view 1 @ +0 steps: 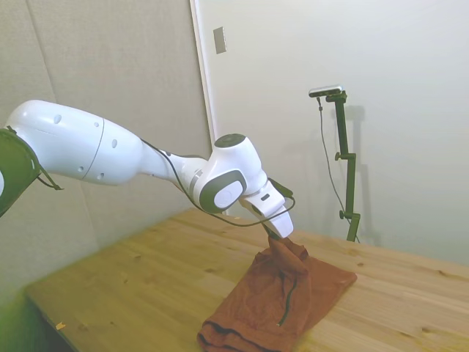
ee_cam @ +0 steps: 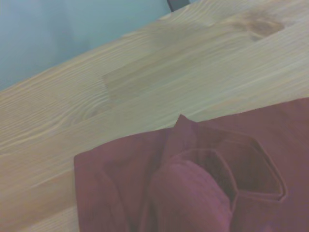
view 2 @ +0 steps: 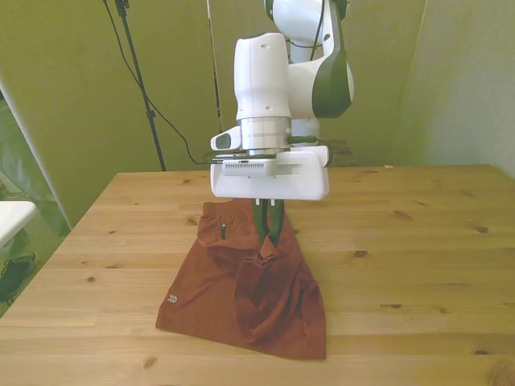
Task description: Unfold the shorts
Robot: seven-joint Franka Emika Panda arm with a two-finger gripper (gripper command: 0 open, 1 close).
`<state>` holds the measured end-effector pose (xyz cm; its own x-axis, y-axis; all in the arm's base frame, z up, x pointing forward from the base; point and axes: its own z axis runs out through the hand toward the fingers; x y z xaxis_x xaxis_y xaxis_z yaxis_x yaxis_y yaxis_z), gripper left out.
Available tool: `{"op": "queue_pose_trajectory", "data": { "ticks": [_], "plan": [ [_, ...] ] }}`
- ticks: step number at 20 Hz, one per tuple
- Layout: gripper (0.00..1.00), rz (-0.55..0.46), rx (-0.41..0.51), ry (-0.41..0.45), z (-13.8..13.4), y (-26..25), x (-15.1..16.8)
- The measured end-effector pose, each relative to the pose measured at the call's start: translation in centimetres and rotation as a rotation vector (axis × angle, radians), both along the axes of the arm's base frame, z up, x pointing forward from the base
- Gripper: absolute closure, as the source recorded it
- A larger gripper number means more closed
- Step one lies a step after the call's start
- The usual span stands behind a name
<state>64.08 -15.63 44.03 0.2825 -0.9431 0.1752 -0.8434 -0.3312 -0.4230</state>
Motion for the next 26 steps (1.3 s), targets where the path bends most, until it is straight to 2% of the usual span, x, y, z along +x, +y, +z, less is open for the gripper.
{"op": "queue_pose_trajectory", "data": {
  "ticks": [2, 6, 10, 11, 14, 17, 26],
  "plan": [
    [1.0, 0.03, -0.017, -0.013, 0.7, 2.8, -0.1],
    [1.0, 0.101, -0.057, -0.049, 2.0, 12.7, -0.3],
    [1.0, 0.14, -0.107, -0.061, 1.2, 20.9, -0.1],
    [0.0, 0.151, -0.117, -0.054, 0.5, 22.5, 0.0],
    [0.0, 0.184, -0.124, -0.024, -2.4, 26.0, 0.8],
    [0.0, 0.193, -0.126, -0.009, -3.9, 26.6, 2.0],
    [0.0, 0.264, -0.11, 0.045, -2.6, 28.3, 1.4]
  ]
}}
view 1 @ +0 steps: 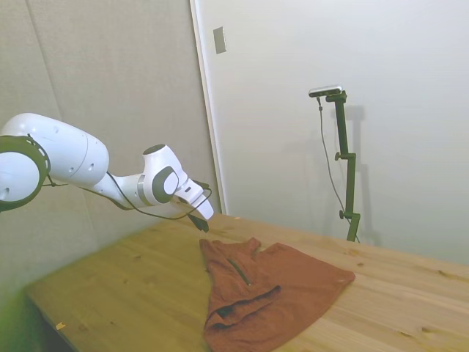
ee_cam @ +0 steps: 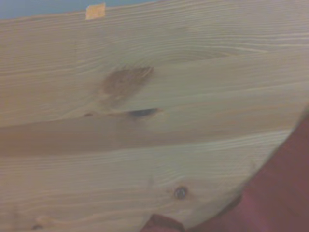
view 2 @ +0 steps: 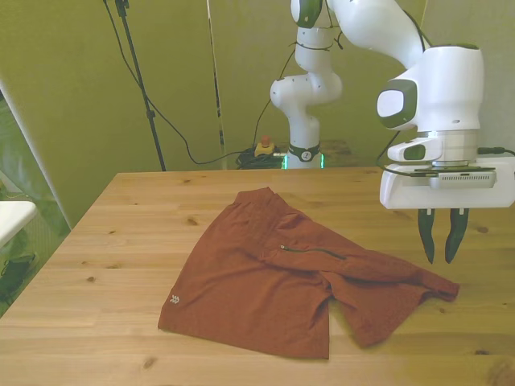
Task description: Unfold the shorts
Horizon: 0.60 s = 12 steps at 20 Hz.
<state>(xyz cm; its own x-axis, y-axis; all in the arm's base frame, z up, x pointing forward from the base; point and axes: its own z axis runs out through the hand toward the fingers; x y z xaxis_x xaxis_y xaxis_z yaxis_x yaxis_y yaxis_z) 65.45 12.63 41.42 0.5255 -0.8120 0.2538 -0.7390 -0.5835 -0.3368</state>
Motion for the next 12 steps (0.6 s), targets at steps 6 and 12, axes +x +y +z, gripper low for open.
{"op": "queue_pose_trajectory", "data": {
  "ticks": [6, 12],
  "plan": [
    [0.0, -0.019, -0.032, 0.03, 4.7, -8.1, -3.0],
    [0.0, 0.004, -0.034, 0.115, 6.0, -16.6, -7.3]
  ]
}}
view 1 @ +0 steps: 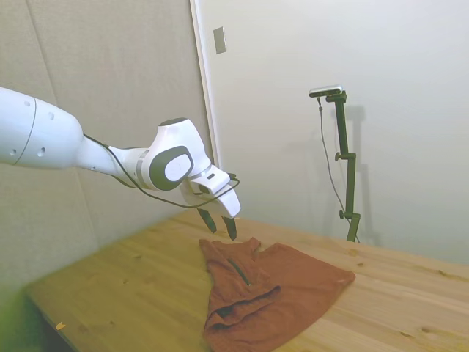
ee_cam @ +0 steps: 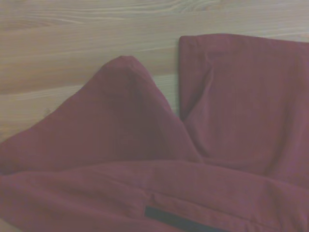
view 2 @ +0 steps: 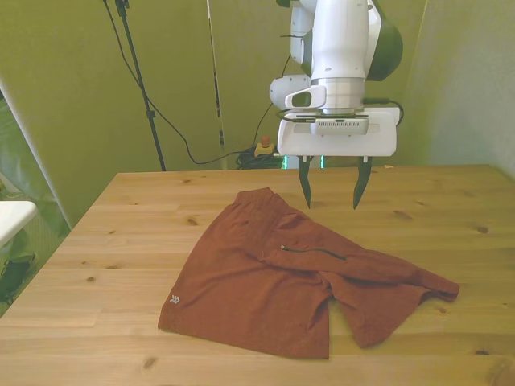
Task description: Unfold the shorts
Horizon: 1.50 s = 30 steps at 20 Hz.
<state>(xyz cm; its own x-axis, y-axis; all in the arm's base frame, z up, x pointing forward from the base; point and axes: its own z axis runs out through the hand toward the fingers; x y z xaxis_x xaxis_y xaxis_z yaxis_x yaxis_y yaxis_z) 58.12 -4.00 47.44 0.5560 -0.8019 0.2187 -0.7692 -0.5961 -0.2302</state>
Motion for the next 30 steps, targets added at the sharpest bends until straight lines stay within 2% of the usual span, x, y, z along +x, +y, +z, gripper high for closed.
{"op": "queue_pose_trajectory", "data": {
  "ticks": [4, 9, 12, 15, 19, 24, 25, 30],
  "plan": [
    [0.0, 0.093, 0.04, 0.044, 0.1, -3.0, -0.5],
    [0.0, 0.232, 0.095, 0.124, -0.2, -11.6, -1.4],
    [0.0, 0.296, 0.084, 0.157, -1.8, -16.8, -1.3],
    [0.0, 0.382, 0.087, 0.179, -3.8, -19.7, -0.8],
    [0.0, 0.466, 0.186, 0.192, -6.9, -22.0, 0.3],
    [0.0, 0.496, 0.264, 0.207, -9.8, -23.1, 2.3],
    [1.0, 0.502, 0.27, 0.211, -10.1, -22.9, 2.7],
    [1.0, 0.529, 0.291, 0.227, -11.3, -21.6, 3.7]
  ]
}}
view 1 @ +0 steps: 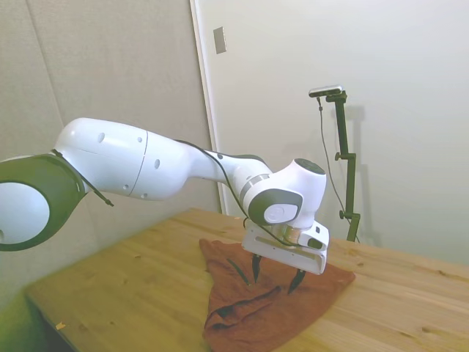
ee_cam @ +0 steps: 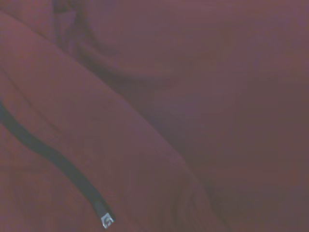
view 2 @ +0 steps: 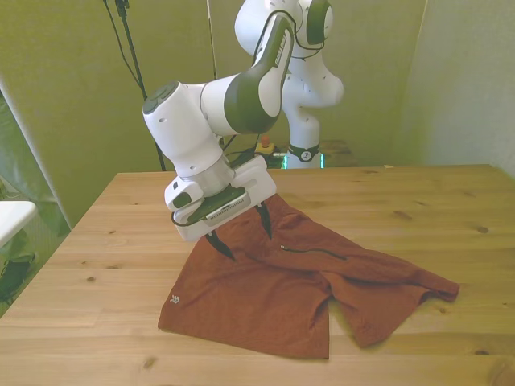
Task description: Unfold the shorts
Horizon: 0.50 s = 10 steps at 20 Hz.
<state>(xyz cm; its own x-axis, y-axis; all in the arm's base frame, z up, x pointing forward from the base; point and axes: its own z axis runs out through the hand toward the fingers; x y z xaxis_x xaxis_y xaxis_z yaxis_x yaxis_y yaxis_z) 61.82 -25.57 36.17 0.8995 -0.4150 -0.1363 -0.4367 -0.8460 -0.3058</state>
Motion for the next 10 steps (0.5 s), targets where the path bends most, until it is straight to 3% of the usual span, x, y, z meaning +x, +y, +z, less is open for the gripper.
{"op": "queue_pose_trajectory", "data": {
  "ticks": [10],
  "plan": [
    [1.0, 0.005, 0.003, 0.018, -0.76, 0.96, 0.36]
  ]
}}
